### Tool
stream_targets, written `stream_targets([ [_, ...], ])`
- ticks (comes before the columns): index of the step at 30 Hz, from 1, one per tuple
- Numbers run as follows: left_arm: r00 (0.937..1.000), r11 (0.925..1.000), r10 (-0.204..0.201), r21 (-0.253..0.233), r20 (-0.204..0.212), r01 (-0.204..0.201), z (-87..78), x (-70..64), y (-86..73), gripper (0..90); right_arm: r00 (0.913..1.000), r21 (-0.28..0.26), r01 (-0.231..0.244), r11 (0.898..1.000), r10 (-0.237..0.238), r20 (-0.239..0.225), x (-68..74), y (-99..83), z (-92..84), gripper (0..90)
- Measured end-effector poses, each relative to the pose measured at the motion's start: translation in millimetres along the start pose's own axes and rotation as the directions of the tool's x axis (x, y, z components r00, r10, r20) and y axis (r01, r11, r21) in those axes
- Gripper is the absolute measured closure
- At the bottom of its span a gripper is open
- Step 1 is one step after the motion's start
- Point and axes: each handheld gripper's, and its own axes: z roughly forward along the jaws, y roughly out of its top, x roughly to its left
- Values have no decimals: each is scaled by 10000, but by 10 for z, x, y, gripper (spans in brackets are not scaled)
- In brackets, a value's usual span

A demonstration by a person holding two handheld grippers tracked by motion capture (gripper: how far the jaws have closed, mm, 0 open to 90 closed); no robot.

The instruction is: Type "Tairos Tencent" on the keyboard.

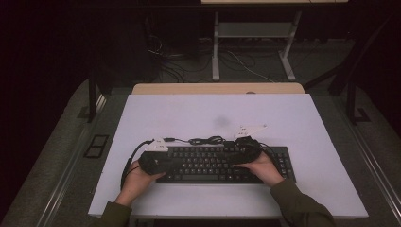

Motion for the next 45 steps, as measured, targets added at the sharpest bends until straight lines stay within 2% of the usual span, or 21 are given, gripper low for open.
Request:
stream_targets([
  [7,9999,9998,-106,-168,-43,105,-22,-2,7,864,10000,-59,29,10000,-28,10,-2,3,-4,385],
  [15,9993,9989,-308,-351,-206,301,-34,-8,13,694,10000,-59,18,10000,-18,-11,-4,4,-13,385],
  [20,9994,9988,-319,-383,-141,313,-20,-20,15,604,10000,-74,-17,10000,17,3,-8,3,-27,385],
  [27,9996,9988,-267,-409,94,271,-1,-69,34,567,10000,-102,-24,9999,25,27,-18,1,-37,384],
  [32,9991,9992,-113,-388,416,129,13,-126,61,593,10000,-106,-36,9999,36,23,-16,2,-38,384],
  [37,9972,9992,109,-396,735,-80,22,-181,90,701,10000,-88,-14,10000,14,39,-21,-2,-35,384],
  [39,9956,9991,322,-293,883,-297,20,-188,100,749,10000,-99,-19,9999,20,38,-23,-1,-37,384],
  [40,9951,9991,284,-337,948,-253,26,-202,101,769,10000,-102,-18,9999,19,32,-23,-1,-37,384],
  [45,9895,9984,542,-237,1336,-515,54,-254,120,852,10000,-95,-11,10000,11,29,-23,-2,-35,384],
])
